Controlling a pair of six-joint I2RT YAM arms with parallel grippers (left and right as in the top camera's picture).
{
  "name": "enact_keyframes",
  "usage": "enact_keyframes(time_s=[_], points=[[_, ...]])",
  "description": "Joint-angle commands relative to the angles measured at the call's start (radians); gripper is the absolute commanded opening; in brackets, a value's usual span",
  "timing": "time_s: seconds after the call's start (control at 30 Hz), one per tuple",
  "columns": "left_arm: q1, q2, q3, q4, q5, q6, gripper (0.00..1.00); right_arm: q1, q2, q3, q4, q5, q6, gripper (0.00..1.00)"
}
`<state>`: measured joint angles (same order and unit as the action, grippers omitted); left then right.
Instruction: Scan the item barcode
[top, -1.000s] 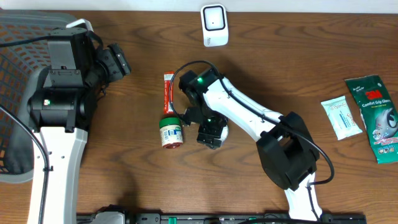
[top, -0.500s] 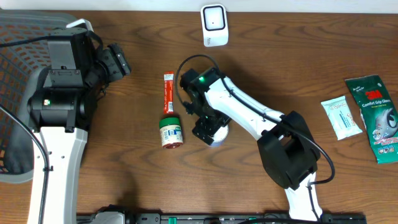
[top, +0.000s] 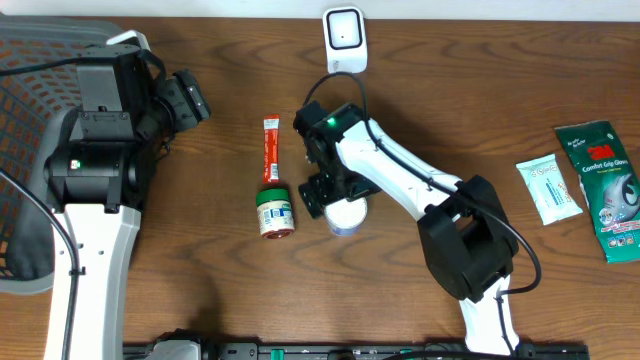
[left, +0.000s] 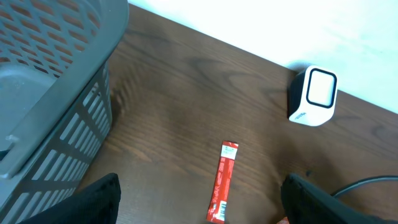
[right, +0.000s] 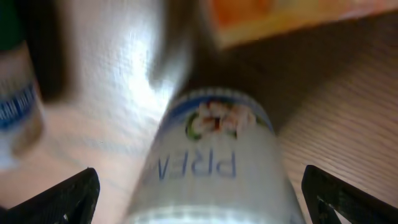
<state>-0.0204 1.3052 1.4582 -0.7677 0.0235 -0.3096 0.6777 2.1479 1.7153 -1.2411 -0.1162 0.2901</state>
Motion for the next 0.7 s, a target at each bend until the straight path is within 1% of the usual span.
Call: enact_keyframes(time_s=[0.0,0.1,0.2,0.3,0.33,0.4,0.5,0.57,0.63,0.67], points=[[0.004,0.001,0.005,-0.003,0.002,0.013,0.82,-0.031,-0.01,0.004,0.006,-0.01,0.088,0.99],[0.004,0.001,0.005,-0.003,0.002,0.013,0.82,-0.05,-0.01,0.056,-0.048,0.001,-0.096,0.99],[0.004,0.001,0.005,-0.003,0.002,0.013,0.82,-0.068,-0.01,0.139,-0.09,0.049,-0.155,0.99],[0.004,0.001,0.005,-0.003,0.002,0.013,0.82,-0.085,-0.01,0.218,-0.122,0.065,-0.278,0.99],[0.004,0.001,0.005,-0.003,0.002,0.013,0.82,-0.09,-0.01,0.245,-0.142,0.063,-0.354,0.99],[0.004,0.001,0.005,-0.003,0.002,0.013,0.82,-0.094,-0.013,0.269,-0.187,0.055,-0.457,0.99],[0.004,0.001,0.005,-0.003,0.002,0.013,0.82,-0.095,-0.016,0.269,-0.238,0.055,-0.65,0.99],[0.004,0.001,0.005,-0.003,0.002,0.013,0.82,-0.09,-0.016,0.267,-0.245,0.055,-0.704,0.99],[0.004,0.001,0.005,-0.003,0.002,0.013,0.82,-0.08,-0.016,0.267,-0.245,0.045,-0.714,0.99],[0.004,0.001,0.005,-0.003,0.002,0.013,0.82,-0.075,-0.016,0.267,-0.248,0.018,-0.75,0.99]])
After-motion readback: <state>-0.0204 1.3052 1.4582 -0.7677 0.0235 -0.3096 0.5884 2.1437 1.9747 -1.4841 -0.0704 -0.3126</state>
